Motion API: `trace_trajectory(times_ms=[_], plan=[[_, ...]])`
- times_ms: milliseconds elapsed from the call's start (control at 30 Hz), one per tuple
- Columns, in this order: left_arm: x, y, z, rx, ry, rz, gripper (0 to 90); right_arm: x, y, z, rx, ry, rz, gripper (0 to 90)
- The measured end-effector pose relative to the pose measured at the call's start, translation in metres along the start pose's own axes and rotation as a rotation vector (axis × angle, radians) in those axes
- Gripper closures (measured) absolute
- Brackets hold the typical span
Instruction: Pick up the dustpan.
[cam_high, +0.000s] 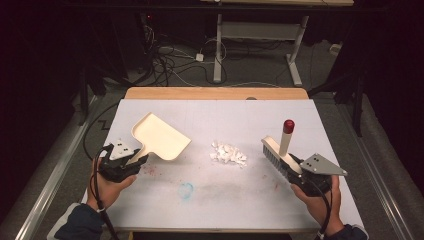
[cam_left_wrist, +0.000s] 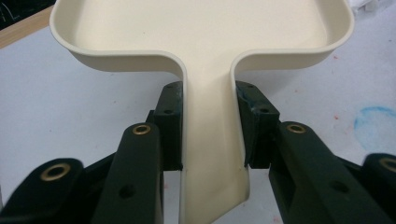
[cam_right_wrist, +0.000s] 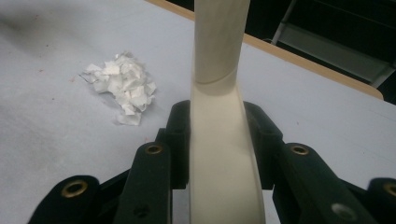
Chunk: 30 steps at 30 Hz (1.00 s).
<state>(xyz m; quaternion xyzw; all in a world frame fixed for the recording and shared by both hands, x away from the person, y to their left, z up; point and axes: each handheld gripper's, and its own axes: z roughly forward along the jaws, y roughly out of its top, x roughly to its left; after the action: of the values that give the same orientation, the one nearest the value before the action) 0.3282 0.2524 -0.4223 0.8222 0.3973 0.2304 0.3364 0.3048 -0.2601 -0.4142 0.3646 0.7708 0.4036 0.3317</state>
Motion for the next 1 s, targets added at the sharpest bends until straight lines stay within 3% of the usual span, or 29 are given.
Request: trace_trajectory(times_ms=[533,1000], plan=[[-0.012,-0.002,-0.002,0.027,-0.056,0.046,64.1,0.000,0.001,-0.001,-0.004,-0.001,0.009,68.1],[-0.027,-0.004,0.008,0.090,-0.142,0.097,64.1,-0.001,0.001,-0.001,-0.009,-0.002,0.007,68.1]])
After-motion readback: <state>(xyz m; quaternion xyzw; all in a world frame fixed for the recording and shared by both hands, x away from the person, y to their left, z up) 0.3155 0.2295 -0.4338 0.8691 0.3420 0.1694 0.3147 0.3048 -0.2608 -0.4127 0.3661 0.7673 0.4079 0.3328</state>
